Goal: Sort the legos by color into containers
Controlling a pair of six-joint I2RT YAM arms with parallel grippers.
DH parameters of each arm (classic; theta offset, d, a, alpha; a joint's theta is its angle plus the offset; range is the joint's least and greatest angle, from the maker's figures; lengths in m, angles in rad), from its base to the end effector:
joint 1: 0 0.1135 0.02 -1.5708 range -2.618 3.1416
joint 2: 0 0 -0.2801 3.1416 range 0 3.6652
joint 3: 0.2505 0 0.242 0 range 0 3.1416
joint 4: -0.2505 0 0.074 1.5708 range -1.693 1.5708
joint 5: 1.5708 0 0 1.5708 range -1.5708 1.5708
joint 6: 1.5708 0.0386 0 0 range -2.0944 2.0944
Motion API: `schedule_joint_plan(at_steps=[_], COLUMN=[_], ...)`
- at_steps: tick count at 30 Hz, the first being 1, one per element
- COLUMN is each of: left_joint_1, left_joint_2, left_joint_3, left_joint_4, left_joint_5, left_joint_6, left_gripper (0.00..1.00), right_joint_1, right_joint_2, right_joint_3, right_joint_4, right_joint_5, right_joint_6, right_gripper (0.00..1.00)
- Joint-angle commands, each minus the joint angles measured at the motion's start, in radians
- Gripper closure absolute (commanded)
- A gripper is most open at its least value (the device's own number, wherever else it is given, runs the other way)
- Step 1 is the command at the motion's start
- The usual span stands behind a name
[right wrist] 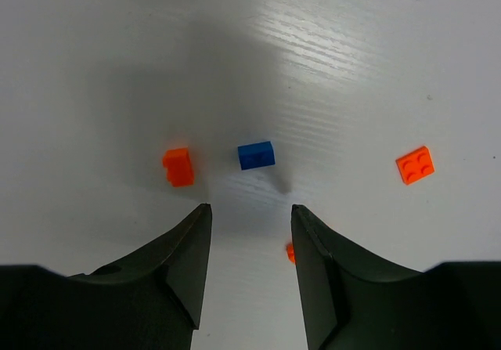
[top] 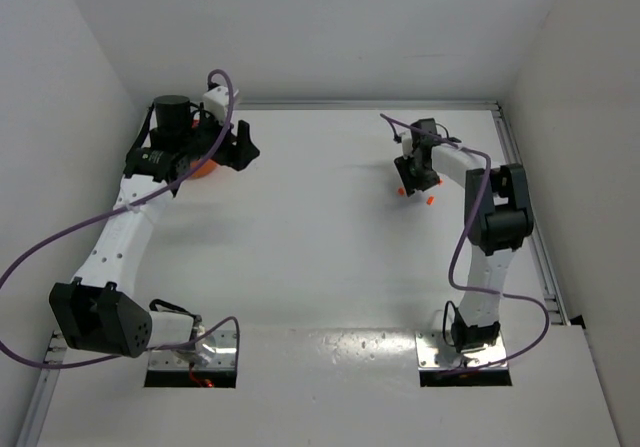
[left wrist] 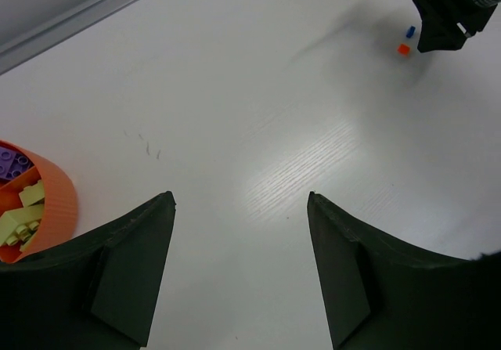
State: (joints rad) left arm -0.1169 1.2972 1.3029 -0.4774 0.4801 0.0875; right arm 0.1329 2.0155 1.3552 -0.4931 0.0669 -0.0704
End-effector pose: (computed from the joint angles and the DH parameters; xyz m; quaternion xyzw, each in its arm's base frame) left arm 0.2709 -0.0498 0.3953 0.2080 0.8113 -0.2102 0.5043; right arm 0.4048 0.0515 0.1671 -0.0923 0.9734 -0.0262 0.2080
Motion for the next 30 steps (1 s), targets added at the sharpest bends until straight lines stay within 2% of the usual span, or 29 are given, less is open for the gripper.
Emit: schedule_joint_plan(at_steps=[1,14,16,21,27,30], left_joint_1=[-0.007,-0.007,-0.007,-0.007,-0.007,-0.007], left_joint_2=[-0.035,-0.006,-0.006,-0.006,-0.006,-0.006], left_joint_3=[0.004,0.013,0.013,0.013,0.013,0.013], left_joint_4=[0.020,0.020,0.020,0.020,0.020,0.020], left_joint_5=[0.029,0.038,0.038,0.038,0.038,0.038], left_joint_6=[-0.028,-0.037,-0.037,-0.037,-0.037,-0.037], left_gripper=[0.26,0.26,0.26,0.26,0.26,0.26], right_joint_1=[-0.016,-0.016,-0.016,-0.025,-0.035,-0.044], right_joint_2=[0.022,0.123,0.134,0.143,0.134,0.114], right_joint_3=[0.062,0.140,0.150,0.150,0.122,0.108], right_joint_4=[0.036,0.025,0.016,0.007,-0.012,-0.012], right_joint_5=[-0.018,-0.072,-0.072,-0.072,-0.082,-0.082], right_joint_6=[-0.034,-0.052,-0.052,-0.052,-0.043,-0.043], right_gripper=[0.54,0.54,0.55,0.67,0.67,0.64])
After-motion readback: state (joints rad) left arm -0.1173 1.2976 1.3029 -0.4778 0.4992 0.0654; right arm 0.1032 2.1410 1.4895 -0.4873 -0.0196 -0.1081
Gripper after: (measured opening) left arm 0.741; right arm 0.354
